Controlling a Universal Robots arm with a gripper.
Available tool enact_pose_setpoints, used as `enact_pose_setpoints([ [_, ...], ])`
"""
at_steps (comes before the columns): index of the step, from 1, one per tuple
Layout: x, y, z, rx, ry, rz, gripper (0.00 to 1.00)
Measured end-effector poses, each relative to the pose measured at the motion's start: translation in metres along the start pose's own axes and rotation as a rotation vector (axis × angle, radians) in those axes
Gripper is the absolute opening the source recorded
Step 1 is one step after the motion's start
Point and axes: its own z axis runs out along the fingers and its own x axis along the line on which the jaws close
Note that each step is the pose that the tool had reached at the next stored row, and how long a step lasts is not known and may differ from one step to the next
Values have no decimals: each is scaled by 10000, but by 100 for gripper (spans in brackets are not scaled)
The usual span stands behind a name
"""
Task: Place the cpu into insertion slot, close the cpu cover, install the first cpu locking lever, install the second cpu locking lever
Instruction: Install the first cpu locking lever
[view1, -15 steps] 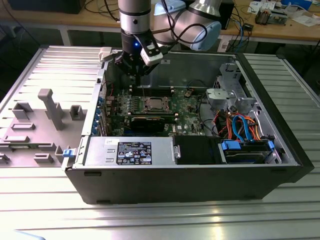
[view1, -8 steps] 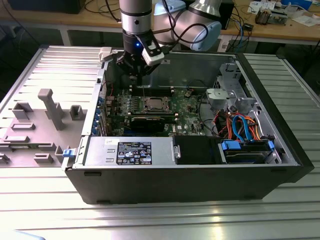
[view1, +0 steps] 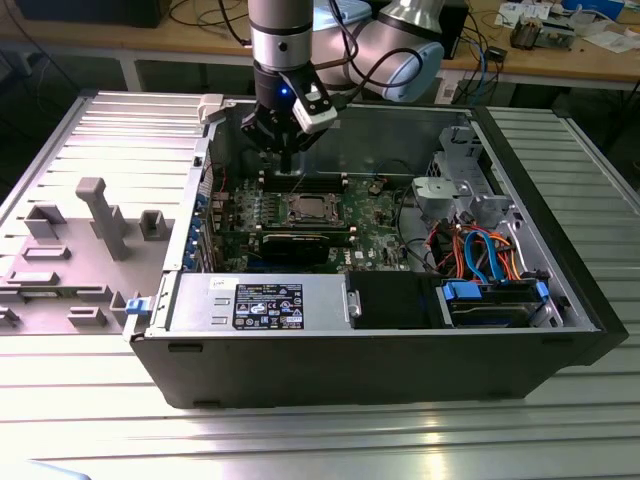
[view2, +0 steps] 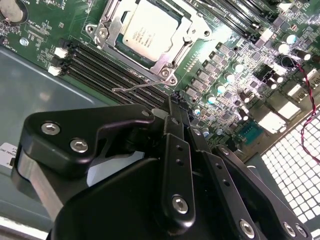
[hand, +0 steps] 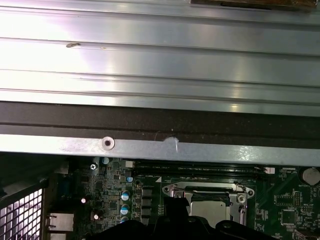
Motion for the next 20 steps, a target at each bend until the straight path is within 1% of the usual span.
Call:
enact_pose_setpoints([
  [10, -1, 0, 5, 0, -1, 0, 11],
  [12, -8, -8, 12, 0, -1, 0, 11],
  [13, -27, -18, 25, -2, -2, 7, 11],
  [14, -31, -26, 31, -5, -4, 23, 11],
  [15, -36, -31, 36, -18, -5, 33, 11],
  [16, -46, -33, 40, -78, -6, 39, 11],
  [17, -52, -33, 42, -180, -11, 44, 11],
  [18, -60, -34, 43, -356, -20, 51, 11],
  [19, -67, -34, 50, -459, -27, 56, 11],
  [20, -72, -34, 54, -461, -27, 58, 11],
])
